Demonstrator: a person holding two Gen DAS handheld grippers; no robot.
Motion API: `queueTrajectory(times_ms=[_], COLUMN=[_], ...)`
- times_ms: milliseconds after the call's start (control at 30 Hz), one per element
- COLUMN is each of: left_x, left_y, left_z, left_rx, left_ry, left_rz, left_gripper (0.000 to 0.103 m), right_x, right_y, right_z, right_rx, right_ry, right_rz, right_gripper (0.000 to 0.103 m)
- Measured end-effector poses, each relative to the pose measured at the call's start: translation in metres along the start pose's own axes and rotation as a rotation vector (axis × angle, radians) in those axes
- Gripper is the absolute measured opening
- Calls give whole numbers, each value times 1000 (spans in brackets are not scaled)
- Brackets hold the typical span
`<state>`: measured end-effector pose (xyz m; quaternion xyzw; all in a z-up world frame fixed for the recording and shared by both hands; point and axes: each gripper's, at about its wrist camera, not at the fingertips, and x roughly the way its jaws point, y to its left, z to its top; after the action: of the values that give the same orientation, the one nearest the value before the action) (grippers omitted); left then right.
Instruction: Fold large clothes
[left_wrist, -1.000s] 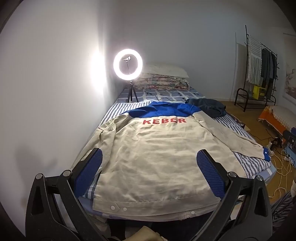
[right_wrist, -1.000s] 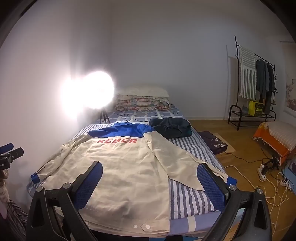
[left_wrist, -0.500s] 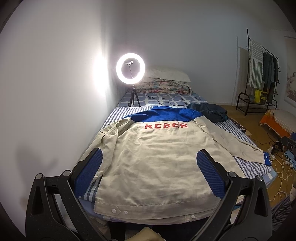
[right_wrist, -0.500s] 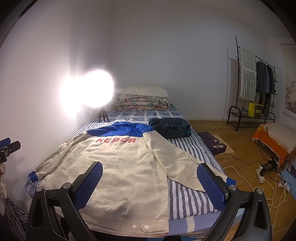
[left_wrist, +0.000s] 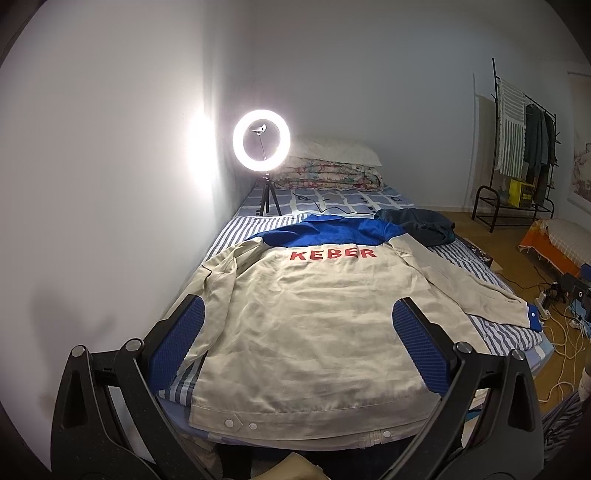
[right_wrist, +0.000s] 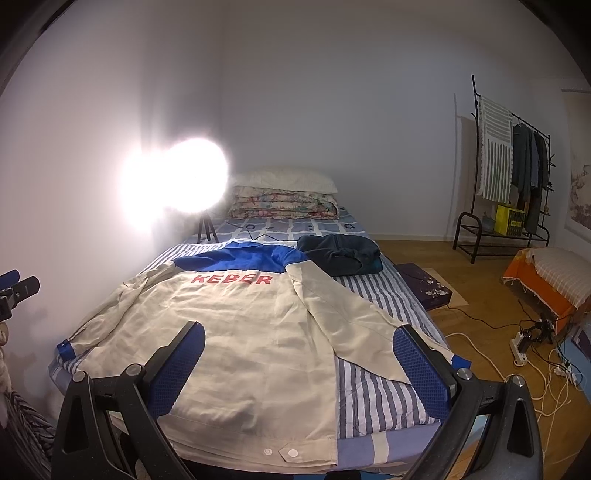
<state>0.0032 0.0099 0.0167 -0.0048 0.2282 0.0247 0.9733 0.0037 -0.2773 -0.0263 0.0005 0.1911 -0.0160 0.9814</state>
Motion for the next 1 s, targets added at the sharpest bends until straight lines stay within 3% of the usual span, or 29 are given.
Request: queueTrajectory(times_ms=[1000], left_x=[2], left_y=[7], left_z=[-3], left_rx=[-1], left_ry=[4], left_rz=[4], left_gripper=[103], right_x=[10], right_y=[8], right_z=[3], right_rx=[-18], right_ry=[8], right_rz=[-116], right_gripper=[103])
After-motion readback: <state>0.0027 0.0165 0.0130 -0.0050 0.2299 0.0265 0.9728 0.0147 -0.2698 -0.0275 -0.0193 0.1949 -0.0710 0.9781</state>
